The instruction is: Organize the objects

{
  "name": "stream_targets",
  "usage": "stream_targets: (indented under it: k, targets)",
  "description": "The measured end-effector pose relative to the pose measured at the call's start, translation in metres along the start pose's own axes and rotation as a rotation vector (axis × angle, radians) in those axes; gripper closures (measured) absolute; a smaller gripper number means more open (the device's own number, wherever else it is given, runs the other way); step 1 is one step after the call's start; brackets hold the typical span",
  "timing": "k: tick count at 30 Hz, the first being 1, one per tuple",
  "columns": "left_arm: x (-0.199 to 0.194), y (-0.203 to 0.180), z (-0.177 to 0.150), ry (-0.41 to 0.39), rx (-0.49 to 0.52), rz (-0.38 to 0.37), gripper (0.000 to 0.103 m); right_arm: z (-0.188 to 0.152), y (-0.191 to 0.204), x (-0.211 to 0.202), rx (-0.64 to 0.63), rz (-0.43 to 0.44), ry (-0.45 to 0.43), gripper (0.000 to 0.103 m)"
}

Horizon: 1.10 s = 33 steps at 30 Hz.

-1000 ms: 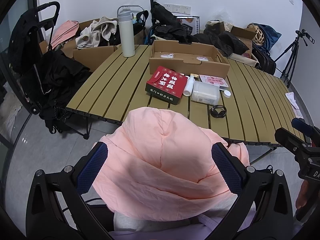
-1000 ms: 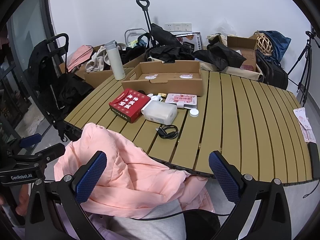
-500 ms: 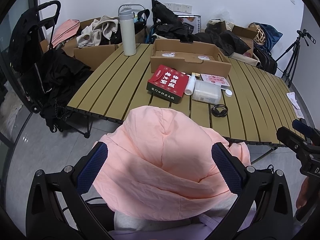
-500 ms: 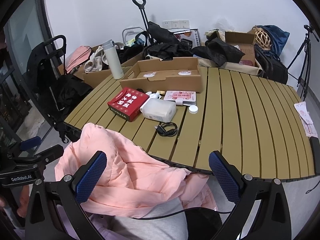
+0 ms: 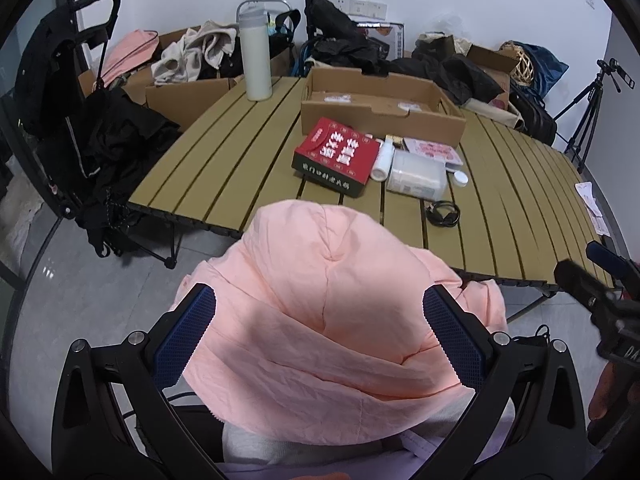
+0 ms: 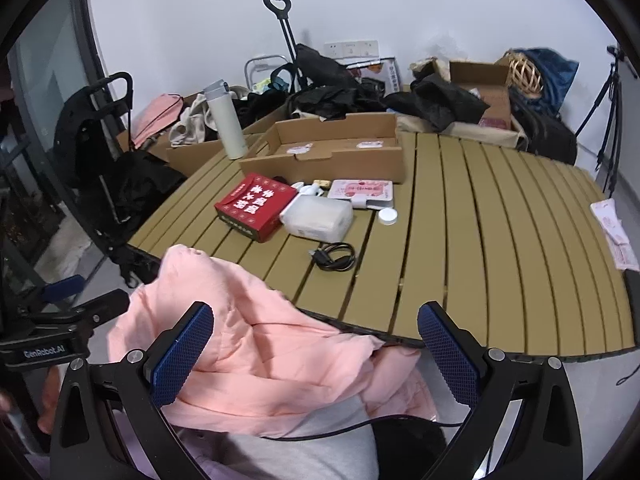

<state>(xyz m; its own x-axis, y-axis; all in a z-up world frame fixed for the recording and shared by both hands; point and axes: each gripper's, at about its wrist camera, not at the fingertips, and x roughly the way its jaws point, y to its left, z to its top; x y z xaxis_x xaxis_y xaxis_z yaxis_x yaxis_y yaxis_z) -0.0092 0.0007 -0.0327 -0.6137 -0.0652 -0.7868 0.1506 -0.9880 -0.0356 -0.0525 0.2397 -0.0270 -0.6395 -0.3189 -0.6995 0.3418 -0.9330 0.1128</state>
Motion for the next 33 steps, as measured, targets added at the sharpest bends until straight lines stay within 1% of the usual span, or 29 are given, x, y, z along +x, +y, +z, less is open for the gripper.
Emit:
stream_targets:
  k: [1, 3, 6, 7, 8, 11, 13, 14, 16, 17, 19, 20, 21, 22, 23, 24, 26, 27, 29, 30, 31, 33]
  targets:
    - [0.005, 0.000, 0.000, 0.003, 0.000, 0.000, 0.000, -0.002, 0.001, 0.005, -0.012, 0.002, 0.016, 0.000]
    - [0.015, -0.001, -0.001, 0.015, 0.000, 0.005, 0.000, -0.005, -0.001, 0.015, -0.001, 0.020, 0.042, 0.004]
    - [0.031, -0.001, -0.001, 0.047, -0.004, -0.012, 0.000, -0.009, -0.001, 0.035, -0.008, -0.006, 0.091, 0.006]
    - [0.034, -0.001, -0.001, 0.042, 0.004, -0.022, 0.000, -0.010, 0.001, 0.039, -0.019, 0.002, 0.100, 0.009]
    - [0.037, -0.001, -0.001, 0.032, 0.012, -0.027, 0.000, -0.011, 0.003, 0.042, -0.027, 0.013, 0.107, 0.015]
    - [0.046, 0.004, 0.005, 0.004, -0.009, -0.038, 0.000, -0.009, 0.007, 0.052, -0.042, 0.034, 0.103, 0.016]
    - [0.050, 0.010, 0.010, -0.040, -0.044, -0.058, 0.000, -0.004, 0.009, 0.062, -0.018, 0.045, 0.098, 0.016]
    - [0.054, 0.013, 0.015, -0.044, -0.048, -0.068, 0.000, 0.000, 0.010, 0.069, -0.001, 0.060, 0.106, 0.016]
    - [0.069, 0.017, 0.033, 0.019, 0.006, -0.078, 0.000, 0.009, 0.015, 0.088, 0.029, 0.124, 0.158, 0.016]
    - [0.076, 0.021, 0.042, 0.035, 0.025, -0.065, 0.000, 0.014, 0.018, 0.098, 0.036, 0.145, 0.181, 0.016]
    - [0.085, 0.031, 0.063, 0.007, 0.042, -0.039, 0.000, 0.027, 0.021, 0.123, 0.080, 0.221, 0.211, 0.016]
    - [0.093, 0.039, 0.077, -0.020, 0.047, -0.045, 0.000, 0.034, 0.024, 0.134, 0.101, 0.257, 0.220, 0.023]
    - [0.101, 0.045, 0.089, -0.035, 0.052, -0.068, 0.000, 0.042, 0.026, 0.149, 0.125, 0.287, 0.234, 0.032]
    - [0.116, 0.053, 0.104, -0.034, 0.051, -0.111, 0.000, 0.050, 0.029, 0.164, 0.143, 0.298, 0.249, 0.037]
    - [0.129, 0.057, 0.114, -0.021, 0.043, -0.141, 0.003, 0.057, 0.031, 0.178, 0.156, 0.308, 0.256, 0.045]
    - [0.146, 0.062, 0.127, 0.004, 0.029, -0.182, 0.005, 0.064, 0.034, 0.194, 0.174, 0.318, 0.261, 0.048]
    - [0.168, 0.062, 0.140, 0.020, 0.035, -0.246, 0.018, 0.077, 0.040, 0.219, 0.199, 0.324, 0.276, 0.052]
    - [0.178, 0.061, 0.144, 0.023, 0.045, -0.260, 0.020, 0.083, 0.043, 0.230, 0.208, 0.323, 0.278, 0.052]
    - [0.199, 0.053, 0.150, 0.055, 0.078, -0.274, 0.031, 0.091, 0.046, 0.248, 0.221, 0.295, 0.273, 0.052]
    - [0.210, 0.048, 0.150, 0.076, 0.095, -0.292, 0.031, 0.092, 0.047, 0.253, 0.225, 0.280, 0.276, 0.053]
    - [0.216, 0.048, 0.149, 0.088, 0.096, -0.302, 0.034, 0.094, 0.048, 0.260, 0.231, 0.270, 0.289, 0.053]
    - [0.232, 0.051, 0.146, 0.134, 0.047, -0.354, 0.038, 0.093, 0.049, 0.270, 0.237, 0.260, 0.305, 0.053]
